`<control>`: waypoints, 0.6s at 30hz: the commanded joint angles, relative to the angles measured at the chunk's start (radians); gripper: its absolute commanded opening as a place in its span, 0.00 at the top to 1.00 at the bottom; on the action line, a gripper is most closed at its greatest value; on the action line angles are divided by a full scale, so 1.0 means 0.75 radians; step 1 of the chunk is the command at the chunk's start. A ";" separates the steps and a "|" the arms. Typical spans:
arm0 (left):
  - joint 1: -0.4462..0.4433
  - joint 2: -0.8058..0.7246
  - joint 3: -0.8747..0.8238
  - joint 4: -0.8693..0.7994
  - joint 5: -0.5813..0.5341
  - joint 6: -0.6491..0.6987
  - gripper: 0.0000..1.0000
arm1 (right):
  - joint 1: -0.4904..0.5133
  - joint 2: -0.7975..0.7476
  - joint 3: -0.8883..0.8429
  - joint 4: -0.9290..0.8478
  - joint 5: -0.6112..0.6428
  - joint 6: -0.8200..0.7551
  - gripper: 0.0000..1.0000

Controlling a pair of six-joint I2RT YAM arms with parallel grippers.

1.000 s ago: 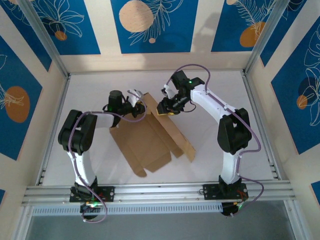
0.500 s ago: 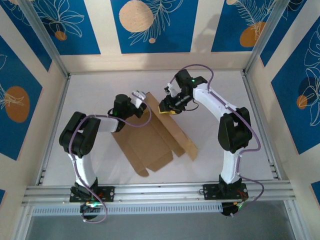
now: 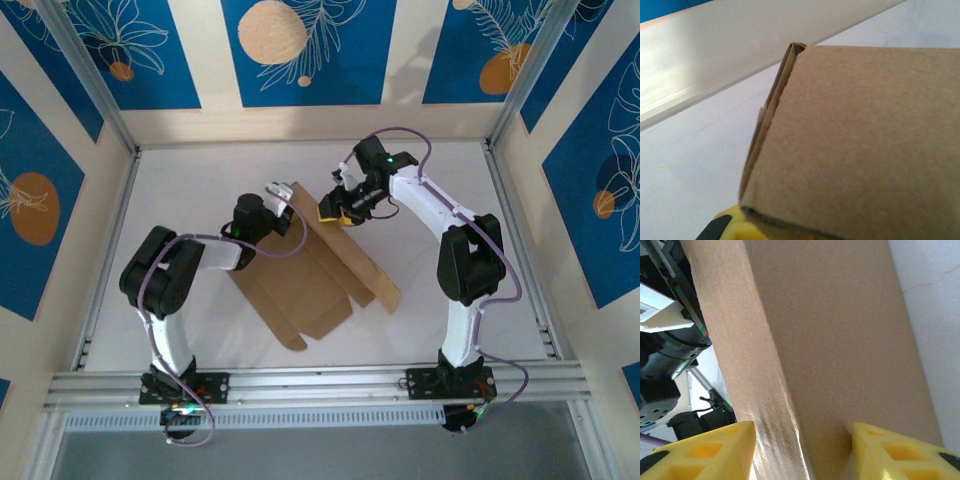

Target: Fold the paper box

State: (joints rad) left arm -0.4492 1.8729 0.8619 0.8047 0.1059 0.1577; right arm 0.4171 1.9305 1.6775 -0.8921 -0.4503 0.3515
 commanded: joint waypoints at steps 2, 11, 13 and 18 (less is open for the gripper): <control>-0.034 -0.019 -0.079 0.092 0.128 -0.018 0.97 | 0.017 -0.034 -0.019 0.082 -0.307 0.035 0.44; -0.028 -0.046 -0.173 0.221 0.340 0.007 1.00 | -0.115 -0.115 -0.133 0.353 -0.559 0.258 0.26; -0.029 -0.047 -0.159 0.190 0.364 0.000 1.00 | -0.150 -0.111 -0.132 0.384 -0.537 0.311 0.26; -0.028 -0.045 -0.135 0.142 0.408 0.006 1.00 | -0.220 0.036 -0.025 0.339 -0.380 0.422 0.40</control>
State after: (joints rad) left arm -0.4606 1.8595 0.7479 0.9463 0.3485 0.1394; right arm 0.2726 1.9003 1.6005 -0.6350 -0.7597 0.5915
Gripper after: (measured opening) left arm 0.106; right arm 0.637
